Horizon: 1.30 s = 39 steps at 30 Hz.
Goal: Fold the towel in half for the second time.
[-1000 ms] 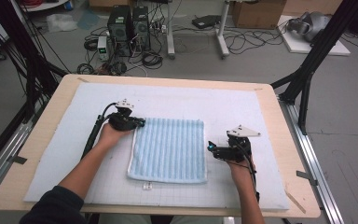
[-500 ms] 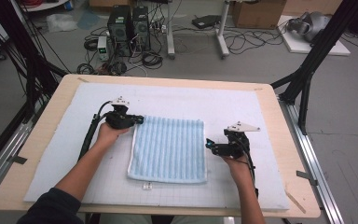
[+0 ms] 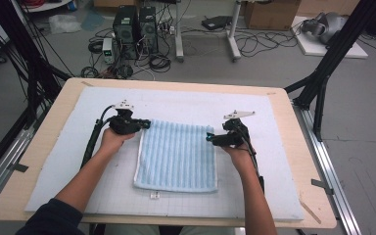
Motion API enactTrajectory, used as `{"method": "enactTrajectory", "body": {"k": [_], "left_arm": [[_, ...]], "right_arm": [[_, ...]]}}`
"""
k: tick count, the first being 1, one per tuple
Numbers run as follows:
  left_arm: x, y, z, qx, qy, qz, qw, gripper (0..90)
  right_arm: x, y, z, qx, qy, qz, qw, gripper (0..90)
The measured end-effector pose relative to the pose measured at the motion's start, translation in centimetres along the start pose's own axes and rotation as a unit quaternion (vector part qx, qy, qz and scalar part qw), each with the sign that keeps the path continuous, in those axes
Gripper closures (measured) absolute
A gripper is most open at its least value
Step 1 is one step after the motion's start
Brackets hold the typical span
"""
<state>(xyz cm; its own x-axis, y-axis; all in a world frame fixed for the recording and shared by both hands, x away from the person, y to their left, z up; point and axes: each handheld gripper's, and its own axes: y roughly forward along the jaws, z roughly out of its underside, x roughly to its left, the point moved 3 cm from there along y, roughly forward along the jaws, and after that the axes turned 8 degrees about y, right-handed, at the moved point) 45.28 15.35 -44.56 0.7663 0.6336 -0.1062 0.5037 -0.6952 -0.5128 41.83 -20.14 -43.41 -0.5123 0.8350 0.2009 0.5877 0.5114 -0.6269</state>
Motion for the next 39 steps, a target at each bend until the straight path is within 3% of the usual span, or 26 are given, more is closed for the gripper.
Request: {"method": "enactTrajectory", "body": {"k": [8, 16, 18, 20, 22, 28, 31, 34, 36, 39], "left_arm": [[0.2, 0.1, 0.1, 0.002, -0.003, 0.002, 1.0000, 84.0], [0.2, 0.1, 0.2, 0.005, -0.002, 0.002, 1.0000, 84.1], [0.2, 0.1, 0.3, 0.007, -0.001, 0.001, 1.0000, 84.1], [0.3, 0.2, 0.3, 0.008, 0.001, -0.001, 1.0000, 84.1], [0.5, 0.3, 0.2, 0.002, -0.004, -0.009, 1.0000, 84.2], [1.7, 0.2, -0.1, -0.029, -0.018, -0.038, 0.9987, 84.5], [2.4, 0.2, -0.3, -0.025, -0.024, -0.044, 0.9984, 84.8], [2.8, -0.1, -1.2, -0.038, -0.025, -0.050, 0.9977, 84.9], [2.9, -0.3, -1.6, -0.048, -0.025, -0.047, 0.9974, 84.8], [2.6, -0.7, -1.5, -0.037, -0.016, -0.038, 0.9985, 84.8]], "right_arm": [[-0.9, 2.4, -1.3, 0.035, -0.015, 0.016, 0.9991, 34.8], [-1.3, 5.1, -1.0, 0.078, -0.017, 0.032, 0.9963, 43.2], [-1.2, 5.1, -1.1, 0.077, -0.018, 0.021, 0.9966, 56.3], [-0.9, 5.0, -1.2, 0.081, -0.030, 0.007, 0.9962, 75.7], [-0.6, 5.0, -1.4, 0.088, -0.033, 0.011, 0.9955, 82.0], [-0.6, 5.4, -2.4, 0.062, -0.040, 0.038, 0.9965, 83.8], [-0.5, 5.7, -3.3, 0.048, -0.037, 0.050, 0.9969, 83.8], [-0.3, 5.9, -4.0, 0.029, -0.039, 0.064, 0.9967, 83.9], [-0.4, 5.9, -4.2, 0.013, -0.035, 0.064, 0.9973, 83.8], [-0.5, 5.6, -4.2, 0.006, -0.019, 0.048, 0.9986, 83.8]]}}
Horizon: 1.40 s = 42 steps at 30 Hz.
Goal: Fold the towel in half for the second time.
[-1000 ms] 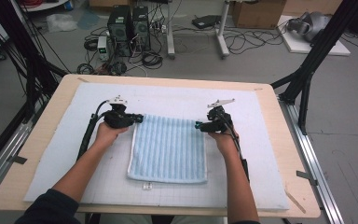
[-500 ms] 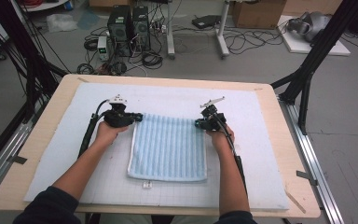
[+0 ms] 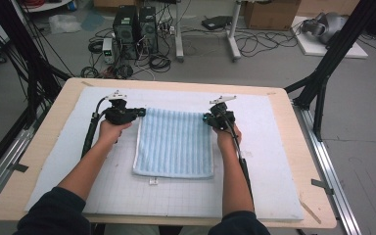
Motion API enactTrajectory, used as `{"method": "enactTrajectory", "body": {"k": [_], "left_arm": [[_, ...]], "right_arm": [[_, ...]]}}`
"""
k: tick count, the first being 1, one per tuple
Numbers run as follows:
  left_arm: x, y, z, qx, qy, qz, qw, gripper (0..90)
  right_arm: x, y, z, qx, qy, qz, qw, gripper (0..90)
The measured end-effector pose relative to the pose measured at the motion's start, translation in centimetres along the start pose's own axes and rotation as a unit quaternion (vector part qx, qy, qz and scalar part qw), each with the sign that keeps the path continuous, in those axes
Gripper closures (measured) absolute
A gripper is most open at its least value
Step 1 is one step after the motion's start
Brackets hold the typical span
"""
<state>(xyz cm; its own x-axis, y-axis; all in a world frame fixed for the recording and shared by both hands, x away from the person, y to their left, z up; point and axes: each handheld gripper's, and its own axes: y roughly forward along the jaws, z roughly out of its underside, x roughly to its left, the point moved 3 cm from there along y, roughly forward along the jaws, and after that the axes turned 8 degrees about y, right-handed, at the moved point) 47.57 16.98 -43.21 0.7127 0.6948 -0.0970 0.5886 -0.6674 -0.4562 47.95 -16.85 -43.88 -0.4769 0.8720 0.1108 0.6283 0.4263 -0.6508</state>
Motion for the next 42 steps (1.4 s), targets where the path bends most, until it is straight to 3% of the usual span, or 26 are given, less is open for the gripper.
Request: {"method": "enactTrajectory", "body": {"k": [7, 11, 16, 27, 42], "left_arm": [[-1.2, -1.6, -0.8, -0.013, 0.018, 0.008, 0.9997, 84.8], [-2.3, -2.6, -0.1, -0.020, 0.031, 0.018, 0.9992, 84.8], [-3.2, -3.6, 0.7, -0.017, 0.064, 0.023, 0.9975, 84.7], [-5.5, -6.3, 3.1, -0.038, 0.070, 0.020, 0.9966, 84.9], [-9.1, -9.1, 6.6, -0.036, 0.084, 0.029, 0.9953, 84.8]], "right_arm": [[0.4, -1.6, 0.3, -0.023, -0.002, -0.023, 0.9995, 83.5], [0.7, -2.9, 1.0, -0.039, -0.005, -0.036, 0.9986, 83.5], [1.4, -4.2, 2.0, -0.046, -0.017, -0.042, 0.9979, 83.4], [4.0, -6.9, 4.6, -0.052, -0.051, -0.045, 0.9963, 83.3], [6.4, -9.8, 9.5, -0.054, -0.049, -0.059, 0.9956, 83.6]]}}
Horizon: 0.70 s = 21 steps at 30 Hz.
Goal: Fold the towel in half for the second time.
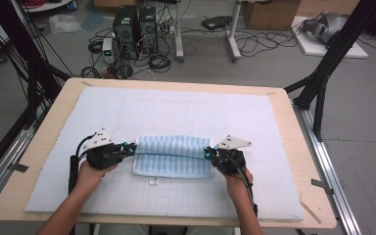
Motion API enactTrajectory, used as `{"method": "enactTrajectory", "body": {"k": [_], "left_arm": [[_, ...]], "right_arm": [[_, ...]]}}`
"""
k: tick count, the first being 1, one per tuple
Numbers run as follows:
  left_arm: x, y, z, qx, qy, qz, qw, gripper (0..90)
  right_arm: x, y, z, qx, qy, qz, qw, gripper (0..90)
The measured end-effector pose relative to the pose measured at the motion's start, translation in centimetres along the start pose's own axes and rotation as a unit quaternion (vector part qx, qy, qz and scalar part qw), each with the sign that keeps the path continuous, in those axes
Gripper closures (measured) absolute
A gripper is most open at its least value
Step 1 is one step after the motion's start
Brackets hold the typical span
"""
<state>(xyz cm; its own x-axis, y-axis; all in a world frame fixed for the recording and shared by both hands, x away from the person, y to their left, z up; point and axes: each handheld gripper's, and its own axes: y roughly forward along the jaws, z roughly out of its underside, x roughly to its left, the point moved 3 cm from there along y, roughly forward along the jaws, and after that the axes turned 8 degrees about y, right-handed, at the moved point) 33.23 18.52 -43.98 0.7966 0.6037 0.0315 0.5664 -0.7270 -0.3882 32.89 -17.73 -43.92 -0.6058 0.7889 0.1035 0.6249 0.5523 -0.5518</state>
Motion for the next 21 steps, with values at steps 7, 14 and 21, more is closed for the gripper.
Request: {"method": "enactTrajectory", "body": {"k": [7, 14, 21], "left_arm": [[-1.0, -0.6, 0.9, 0.006, 0.002, 0.001, 1.0000, 84.8], [-1.7, -1.1, 1.8, 0.009, 0.004, 0.007, 0.9999, 84.3], [-1.9, -2.1, 2.1, 0.008, -0.020, -0.006, 0.9998, 64.5]], "right_arm": [[1.1, -1.0, 1.1, 0.000, -0.007, -0.003, 1.0000, 83.5], [2.0, -1.9, 1.7, 0.005, -0.021, -0.003, 0.9998, 83.5], [3.0, -2.5, 2.8, 0.028, -0.040, -0.009, 0.9988, 79.2]]}}
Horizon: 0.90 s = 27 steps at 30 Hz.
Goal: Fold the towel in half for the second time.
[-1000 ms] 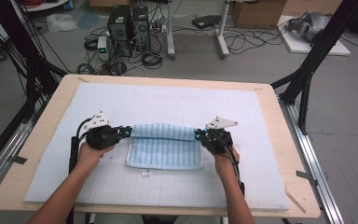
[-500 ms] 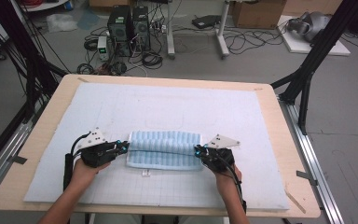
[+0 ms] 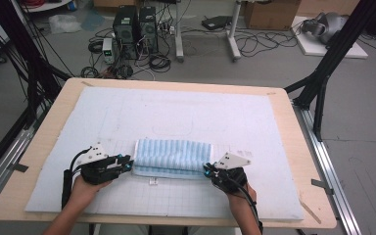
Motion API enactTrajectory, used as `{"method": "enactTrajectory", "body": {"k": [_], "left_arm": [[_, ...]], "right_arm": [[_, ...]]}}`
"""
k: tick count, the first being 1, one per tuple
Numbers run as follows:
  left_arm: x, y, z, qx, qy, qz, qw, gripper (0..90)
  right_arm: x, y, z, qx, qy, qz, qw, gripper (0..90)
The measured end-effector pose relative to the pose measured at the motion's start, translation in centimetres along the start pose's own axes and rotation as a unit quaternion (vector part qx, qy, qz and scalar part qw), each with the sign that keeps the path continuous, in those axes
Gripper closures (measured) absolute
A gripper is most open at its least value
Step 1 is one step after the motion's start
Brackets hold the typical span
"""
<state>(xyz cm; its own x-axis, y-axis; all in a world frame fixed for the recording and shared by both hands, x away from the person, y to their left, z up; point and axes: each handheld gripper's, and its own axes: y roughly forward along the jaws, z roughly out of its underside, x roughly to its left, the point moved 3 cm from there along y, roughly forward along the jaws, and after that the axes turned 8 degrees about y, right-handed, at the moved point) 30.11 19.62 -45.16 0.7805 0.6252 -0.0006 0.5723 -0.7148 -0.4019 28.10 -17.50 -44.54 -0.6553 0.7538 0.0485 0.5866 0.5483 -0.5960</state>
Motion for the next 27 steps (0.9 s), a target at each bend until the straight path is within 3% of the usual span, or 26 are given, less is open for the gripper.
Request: {"method": "enactTrajectory", "body": {"k": [1, 3, 5, 7, 9, 13, 18, 21, 27], "left_arm": [[0.0, -0.3, -0.3, -0.010, -0.009, -0.008, 0.9999, 58.3], [0.1, -0.9, -1.3, -0.042, -0.029, -0.018, 0.9985, 50.7], [0.1, -1.1, -1.9, -0.063, -0.039, -0.012, 0.9972, 50.6], [0.1, -0.7, -2.2, -0.062, -0.040, -0.008, 0.9972, 50.7], [0.4, 0.2, -2.0, -0.042, -0.043, -0.010, 0.9981, 53.2], [0.9, 2.2, -1.6, -0.002, -0.059, -0.002, 0.9983, 58.3], [0.7, 3.9, -1.2, 0.052, -0.050, 0.009, 0.9974, 62.7], [0.1, 4.2, -0.7, 0.081, -0.027, 0.017, 0.9962, 64.1], [-0.8, 3.8, -0.2, 0.095, -0.016, 0.014, 0.9953, 65.2]], "right_arm": [[0.0, -0.2, 0.1, -0.002, 0.002, -0.001, 1.0000, 71.0], [-0.2, -0.8, -0.1, -0.018, 0.020, -0.006, 0.9996, 64.2], [-0.7, -1.3, -0.4, -0.039, 0.032, 0.000, 0.9987, 59.8], [-1.1, -1.6, -0.6, -0.058, 0.052, -0.001, 0.9970, 59.0], [-1.4, -1.4, -1.0, -0.070, 0.066, 0.000, 0.9954, 59.0], [-1.3, 0.5, -1.7, -0.055, 0.065, 0.004, 0.9963, 59.3], [-0.8, 3.2, -2.2, -0.019, 0.048, 0.000, 0.9987, 59.4], [-0.6, 4.1, -1.9, 0.010, 0.030, 0.001, 0.9995, 59.4], [-1.4, 4.0, -1.1, 0.041, 0.007, 0.005, 0.9991, 59.3]]}}
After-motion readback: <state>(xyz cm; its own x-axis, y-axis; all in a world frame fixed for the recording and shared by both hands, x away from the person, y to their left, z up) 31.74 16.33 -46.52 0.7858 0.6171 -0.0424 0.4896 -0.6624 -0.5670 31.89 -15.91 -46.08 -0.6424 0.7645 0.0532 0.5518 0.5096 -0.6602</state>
